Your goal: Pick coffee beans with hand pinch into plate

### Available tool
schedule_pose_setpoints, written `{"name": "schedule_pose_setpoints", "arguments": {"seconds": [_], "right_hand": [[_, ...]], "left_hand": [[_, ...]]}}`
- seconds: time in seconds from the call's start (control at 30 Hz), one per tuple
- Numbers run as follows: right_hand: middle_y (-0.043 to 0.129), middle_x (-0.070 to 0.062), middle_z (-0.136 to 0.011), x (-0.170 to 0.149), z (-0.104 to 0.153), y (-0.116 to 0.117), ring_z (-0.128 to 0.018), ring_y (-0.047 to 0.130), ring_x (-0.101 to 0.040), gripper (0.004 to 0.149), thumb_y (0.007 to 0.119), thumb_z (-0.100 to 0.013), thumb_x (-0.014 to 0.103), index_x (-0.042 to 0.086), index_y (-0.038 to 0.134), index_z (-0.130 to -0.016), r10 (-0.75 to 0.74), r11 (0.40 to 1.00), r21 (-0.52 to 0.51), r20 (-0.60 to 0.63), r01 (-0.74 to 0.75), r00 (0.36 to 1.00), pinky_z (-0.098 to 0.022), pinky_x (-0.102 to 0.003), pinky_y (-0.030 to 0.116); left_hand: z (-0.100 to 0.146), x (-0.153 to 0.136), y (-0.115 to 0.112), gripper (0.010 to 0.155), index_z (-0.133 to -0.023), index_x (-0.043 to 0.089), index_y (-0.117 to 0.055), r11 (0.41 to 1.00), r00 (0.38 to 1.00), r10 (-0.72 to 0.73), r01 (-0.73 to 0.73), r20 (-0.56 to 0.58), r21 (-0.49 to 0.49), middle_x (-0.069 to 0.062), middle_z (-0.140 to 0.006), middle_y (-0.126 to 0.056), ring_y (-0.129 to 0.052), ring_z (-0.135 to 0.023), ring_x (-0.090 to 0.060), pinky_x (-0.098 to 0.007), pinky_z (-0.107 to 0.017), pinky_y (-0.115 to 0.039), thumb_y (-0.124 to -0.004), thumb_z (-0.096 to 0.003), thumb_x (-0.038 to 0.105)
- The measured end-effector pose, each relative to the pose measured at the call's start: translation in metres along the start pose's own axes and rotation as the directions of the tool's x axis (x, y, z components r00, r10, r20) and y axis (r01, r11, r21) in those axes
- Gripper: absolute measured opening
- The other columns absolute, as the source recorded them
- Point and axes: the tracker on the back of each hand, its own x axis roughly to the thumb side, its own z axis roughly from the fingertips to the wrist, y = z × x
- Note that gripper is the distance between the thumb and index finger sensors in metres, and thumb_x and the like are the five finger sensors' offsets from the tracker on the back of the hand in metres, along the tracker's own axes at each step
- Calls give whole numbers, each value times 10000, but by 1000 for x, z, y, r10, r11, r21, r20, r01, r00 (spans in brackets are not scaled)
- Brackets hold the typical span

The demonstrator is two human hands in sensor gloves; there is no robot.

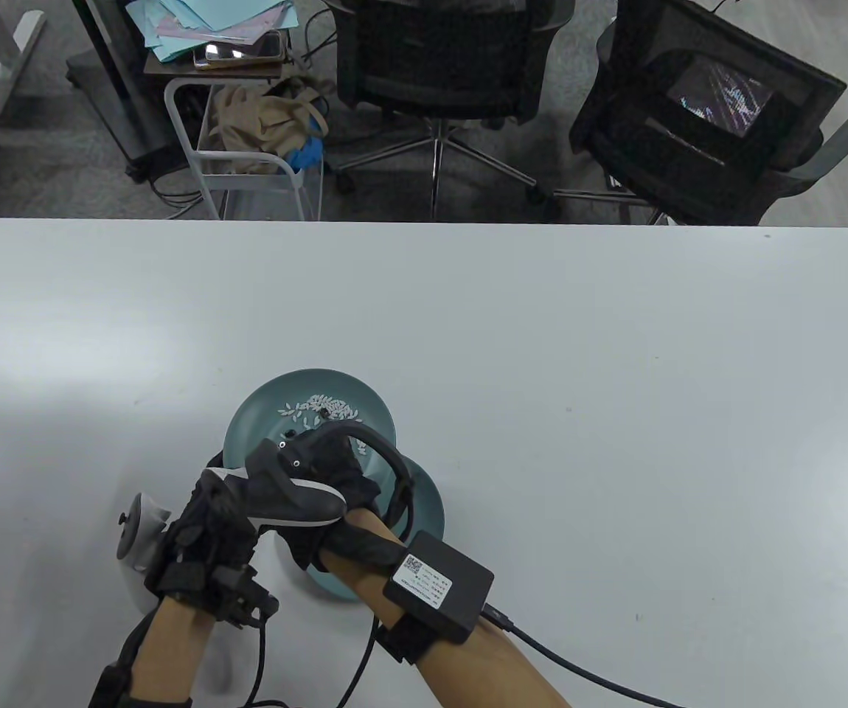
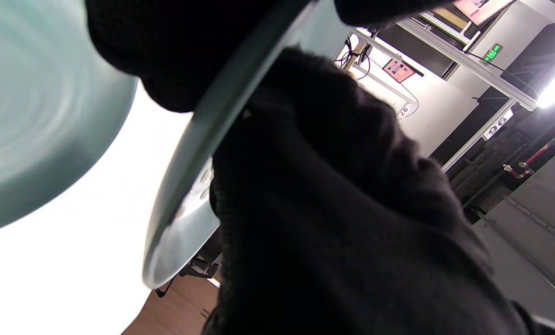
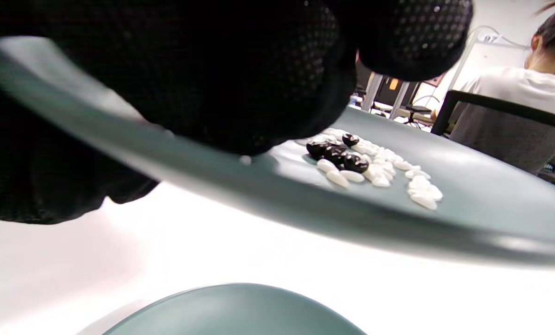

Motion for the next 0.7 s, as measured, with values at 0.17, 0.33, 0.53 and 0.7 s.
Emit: {"name": "schedule_pose_setpoints", "arguments": {"seconds": [0.17,0.33,0.53,0.7], "right_hand": [[964,-111,-704,-2,-3,1,-449,962,-204,389,887,-405,336,219,830,-772,-55,997,47,-12,56,998,-462,-519,751],[973,-107,-669,-3,-3,3,-396,952,-188,403,893,-391,361,210,828,-759,-46,998,36,-1,46,999,-452,-515,759],[961,-114,-682,-14,1,2,-396,930,-192,397,862,-407,359,221,825,-777,-97,995,-38,-6,96,995,-464,-526,742],[957,-115,-675,-18,7,-5,-392,918,-193,345,828,-420,357,258,881,-746,-100,988,-118,-12,98,995,-468,-535,737]], "left_hand": [[0,0,0,644,-1020,230,-332,1000,1000,-2,2,-2,3,-121,-934,-656,-880,-620,-372,-413,-451,-808,-658,-488,390],[0,-1,-2,651,-1023,243,-318,1000,1000,-8,8,-4,-9,-114,-945,-639,-865,-637,-371,-416,-462,-795,-660,-491,398],[-1,1,-3,650,-1027,271,-300,1000,1000,-13,13,-1,-26,-89,-962,-619,-849,-670,-359,-418,-486,-775,-652,-497,406],[-1,1,-1,648,-1028,273,-303,1000,1000,-6,6,-7,-24,-88,-962,-619,-849,-667,-360,-419,-484,-773,-651,-498,407]]}}
